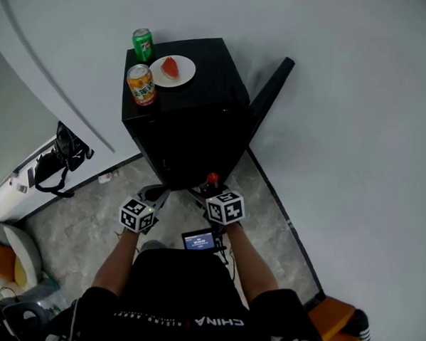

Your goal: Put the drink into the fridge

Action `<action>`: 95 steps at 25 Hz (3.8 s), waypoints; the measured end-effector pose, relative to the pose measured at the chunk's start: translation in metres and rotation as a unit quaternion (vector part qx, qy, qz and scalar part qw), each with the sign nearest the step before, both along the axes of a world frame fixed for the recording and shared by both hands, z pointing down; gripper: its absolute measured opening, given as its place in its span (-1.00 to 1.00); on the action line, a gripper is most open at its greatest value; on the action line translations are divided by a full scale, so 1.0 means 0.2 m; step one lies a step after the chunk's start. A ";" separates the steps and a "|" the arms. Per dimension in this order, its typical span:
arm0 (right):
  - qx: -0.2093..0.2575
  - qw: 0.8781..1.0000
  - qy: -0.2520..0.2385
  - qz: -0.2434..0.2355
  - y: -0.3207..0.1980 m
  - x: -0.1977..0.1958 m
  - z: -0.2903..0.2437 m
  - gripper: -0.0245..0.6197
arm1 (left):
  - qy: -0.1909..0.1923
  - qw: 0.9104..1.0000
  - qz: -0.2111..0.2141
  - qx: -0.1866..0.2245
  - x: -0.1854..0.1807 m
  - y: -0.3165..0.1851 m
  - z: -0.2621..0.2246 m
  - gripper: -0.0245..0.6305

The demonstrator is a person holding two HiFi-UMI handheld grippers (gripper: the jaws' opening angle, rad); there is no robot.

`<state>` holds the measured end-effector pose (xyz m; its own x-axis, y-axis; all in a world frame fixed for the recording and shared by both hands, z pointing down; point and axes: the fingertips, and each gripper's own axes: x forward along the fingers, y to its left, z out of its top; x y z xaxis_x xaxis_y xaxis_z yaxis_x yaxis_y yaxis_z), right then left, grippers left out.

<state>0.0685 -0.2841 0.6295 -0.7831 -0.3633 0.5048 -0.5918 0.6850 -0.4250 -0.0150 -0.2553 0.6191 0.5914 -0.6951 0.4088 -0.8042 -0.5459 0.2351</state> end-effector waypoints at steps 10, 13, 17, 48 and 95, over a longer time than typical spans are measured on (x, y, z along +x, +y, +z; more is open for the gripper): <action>-0.006 1.000 -0.011 0.009 -0.08 -0.19 -0.01 0.07 | -0.011 1.000 0.015 0.010 -0.16 -0.11 -0.07 -0.89; 0.007 1.000 -0.011 0.011 -0.10 -0.25 -0.06 0.07 | -0.010 0.999 0.025 0.018 -0.19 -0.16 -0.10 -0.89; 0.008 1.000 -0.007 0.027 -0.12 -0.25 -0.07 0.07 | -0.008 0.999 0.044 0.014 -0.18 -0.17 -0.08 -0.89; 0.012 0.999 0.030 0.007 -0.25 -0.23 0.02 0.07 | -0.029 0.999 0.014 0.013 -0.11 -0.34 -0.06 -0.89; 0.205 0.974 0.047 0.086 -1.49 -0.55 0.60 0.07 | -0.087 0.960 -0.264 0.023 -0.37 -1.40 0.65 -0.89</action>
<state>-0.0424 -0.5812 0.7486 -0.6505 -0.6708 0.3563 -0.7355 0.6734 -0.0749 -0.0891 -0.5349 0.7490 0.0779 -0.8991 0.4307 -0.9966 -0.0588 0.0574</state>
